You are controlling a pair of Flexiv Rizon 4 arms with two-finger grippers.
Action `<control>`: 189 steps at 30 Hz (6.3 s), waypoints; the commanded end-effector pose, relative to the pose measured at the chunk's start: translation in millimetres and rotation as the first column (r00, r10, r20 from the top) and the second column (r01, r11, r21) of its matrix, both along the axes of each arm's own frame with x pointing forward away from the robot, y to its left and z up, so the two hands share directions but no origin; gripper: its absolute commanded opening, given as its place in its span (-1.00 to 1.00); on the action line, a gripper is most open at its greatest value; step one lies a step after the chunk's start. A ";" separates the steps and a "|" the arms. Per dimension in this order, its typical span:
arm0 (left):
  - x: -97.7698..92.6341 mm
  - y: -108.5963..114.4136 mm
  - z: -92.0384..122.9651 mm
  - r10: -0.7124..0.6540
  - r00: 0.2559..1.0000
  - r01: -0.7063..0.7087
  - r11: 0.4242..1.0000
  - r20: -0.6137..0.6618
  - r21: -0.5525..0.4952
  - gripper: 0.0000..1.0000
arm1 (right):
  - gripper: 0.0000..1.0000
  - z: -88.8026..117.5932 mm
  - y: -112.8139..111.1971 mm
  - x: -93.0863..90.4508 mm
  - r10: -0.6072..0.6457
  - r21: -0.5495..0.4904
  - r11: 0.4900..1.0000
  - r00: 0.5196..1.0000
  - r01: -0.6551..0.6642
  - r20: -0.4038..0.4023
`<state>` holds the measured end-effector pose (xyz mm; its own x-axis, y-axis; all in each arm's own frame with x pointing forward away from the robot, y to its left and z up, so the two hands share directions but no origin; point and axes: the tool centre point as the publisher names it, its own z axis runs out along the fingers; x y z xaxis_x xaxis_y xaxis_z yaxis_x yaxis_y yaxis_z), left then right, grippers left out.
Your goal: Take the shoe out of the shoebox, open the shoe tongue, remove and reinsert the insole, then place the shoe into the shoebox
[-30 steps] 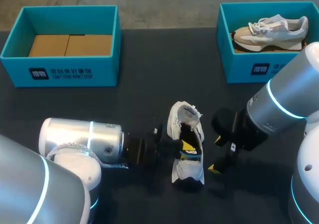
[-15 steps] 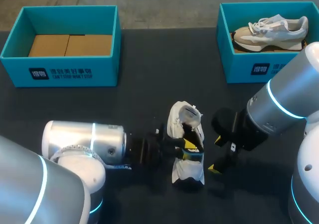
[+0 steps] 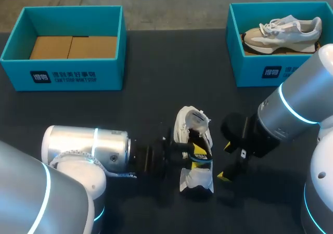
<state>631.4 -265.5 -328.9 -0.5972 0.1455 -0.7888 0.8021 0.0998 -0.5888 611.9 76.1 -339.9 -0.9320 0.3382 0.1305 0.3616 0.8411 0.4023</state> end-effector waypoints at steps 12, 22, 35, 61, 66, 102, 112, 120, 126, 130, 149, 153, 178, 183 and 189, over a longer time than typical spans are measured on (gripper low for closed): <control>25.3 1.1 -27.4 0.053 0.999 -0.054 0.997 0.012 0.051 -1.00 | 1.00 -0.2 0.0 -1.4 -0.002 0.000 1.000 1.000 0.002 0.002; 18.8 6.2 -17.1 0.043 0.999 -0.043 0.999 0.007 0.033 -0.21 | 1.00 -0.2 0.0 -1.4 -0.002 0.000 1.000 1.000 0.002 0.002; 9.0 8.4 -5.2 0.009 1.000 -0.009 1.000 0.004 0.016 -1.00 | 1.00 -0.2 0.0 -1.4 -0.002 0.000 1.000 1.000 0.002 0.002; 0.0 10.0 0.2 -0.052 0.998 0.053 0.997 -0.033 0.048 -0.01 | 1.00 -0.2 0.0 -1.4 -0.002 0.000 1.000 1.000 0.002 0.002; -7.6 16.4 10.2 -0.072 0.996 0.074 0.996 -0.046 0.051 -0.01 | 1.00 -0.2 0.0 -1.4 -0.002 0.000 1.000 1.000 0.002 0.002; 16.0 86.7 55.5 -0.174 0.974 0.215 0.903 -0.141 0.371 -0.18 | 1.00 3.5 -3.7 -0.7 0.003 0.001 1.000 1.000 -0.003 0.002; 17.5 75.9 64.2 -0.250 0.949 0.315 0.775 -0.193 0.548 -0.16 | 1.00 23.4 -35.2 9.3 0.072 -0.023 0.997 0.997 -0.072 -0.029; 12.9 68.6 67.0 -0.288 0.926 0.374 0.609 -0.244 0.699 -0.17 | 1.00 37.4 -69.8 17.0 0.101 -0.006 0.995 0.994 -0.101 -0.030; 10.4 60.8 66.0 -0.329 0.900 0.421 0.492 -0.285 0.762 -0.23 | 1.00 42.6 -96.5 22.4 0.125 0.014 0.992 0.992 -0.125 -0.029; 11.4 56.9 65.4 -0.358 0.879 0.455 0.426 -0.316 0.782 -0.33 | 1.00 45.9 -104.7 23.7 0.160 0.018 0.987 0.987 -0.159 -0.010; 12.2 51.4 54.5 -0.369 0.866 0.468 0.358 -0.339 0.808 -1.00 | 1.00 48.6 -104.1 22.4 0.228 0.017 0.973 0.973 -0.229 0.029; 9.9 52.3 35.5 -0.378 0.845 0.501 0.313 -0.378 0.807 -1.00 | 1.00 48.6 -104.1 22.4 0.228 0.017 0.973 0.973 -0.229 0.029; -0.1 38.6 -14.6 -0.437 0.807 0.504 0.162 -0.397 0.848 -1.00 | 1.00 48.6 -104.1 22.4 0.228 0.017 0.973 0.973 -0.229 0.029; -1.9 36.1 -19.9 -0.441 0.805 0.501 0.149 -0.397 0.852 -1.00 | 1.00 48.6 -104.1 22.4 0.228 0.017 0.973 0.973 -0.229 0.029; -3.6 37.5 -26.9 -0.437 0.805 0.501 0.135 -0.402 0.855 -1.00 | 1.00 48.6 -104.1 22.4 0.228 0.017 0.973 0.973 -0.229 0.029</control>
